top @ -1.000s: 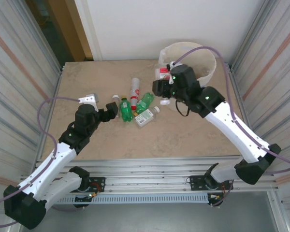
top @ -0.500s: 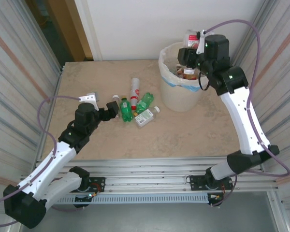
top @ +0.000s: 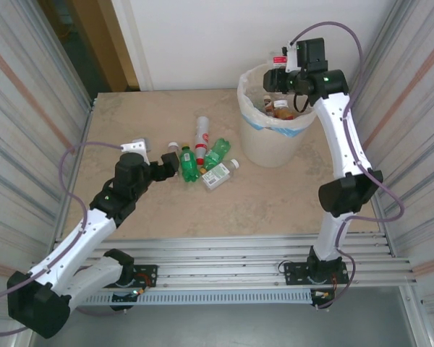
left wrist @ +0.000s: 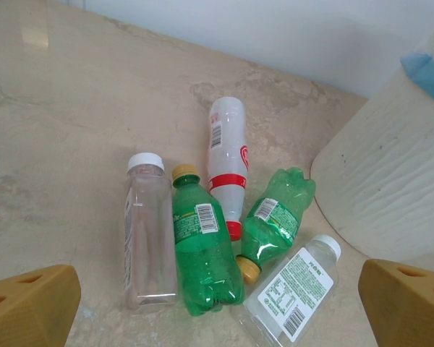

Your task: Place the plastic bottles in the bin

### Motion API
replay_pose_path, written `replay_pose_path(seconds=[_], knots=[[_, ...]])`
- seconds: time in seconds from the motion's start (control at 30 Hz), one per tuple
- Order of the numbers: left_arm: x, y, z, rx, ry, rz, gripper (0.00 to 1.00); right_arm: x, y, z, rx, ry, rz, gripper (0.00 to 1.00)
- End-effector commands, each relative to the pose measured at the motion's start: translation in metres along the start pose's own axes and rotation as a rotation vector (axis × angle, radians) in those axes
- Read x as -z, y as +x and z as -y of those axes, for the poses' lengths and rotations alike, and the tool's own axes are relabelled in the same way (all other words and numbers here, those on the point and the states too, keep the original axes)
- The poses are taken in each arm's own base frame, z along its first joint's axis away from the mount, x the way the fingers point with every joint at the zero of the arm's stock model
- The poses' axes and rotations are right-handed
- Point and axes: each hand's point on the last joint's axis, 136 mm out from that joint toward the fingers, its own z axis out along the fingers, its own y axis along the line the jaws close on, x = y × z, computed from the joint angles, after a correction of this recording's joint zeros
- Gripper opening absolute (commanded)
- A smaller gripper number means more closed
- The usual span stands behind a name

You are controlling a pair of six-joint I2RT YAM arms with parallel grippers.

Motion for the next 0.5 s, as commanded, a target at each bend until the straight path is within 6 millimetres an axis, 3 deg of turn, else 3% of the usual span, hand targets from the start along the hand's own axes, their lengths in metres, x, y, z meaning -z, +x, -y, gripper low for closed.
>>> replay_pose_path(seconds=[0.0,0.17,0.33,0.47], knots=[[0.004,-0.016,0.007,0.005,0.018,0.031,0.99,-0.008,0.008,-0.003,0.042,-0.029,-0.050,0.43],[0.001,-0.015,0.006,0.000,0.012,0.028,0.99,-0.031,0.025,0.002,0.047,-0.024,-0.118,0.47],[0.000,-0.016,0.007,-0.005,0.010,0.025,0.99,-0.040,0.037,0.001,0.047,-0.040,-0.162,0.66],[-0.001,-0.014,0.005,-0.003,0.006,0.021,0.99,-0.035,0.032,0.000,0.051,-0.043,-0.146,0.79]])
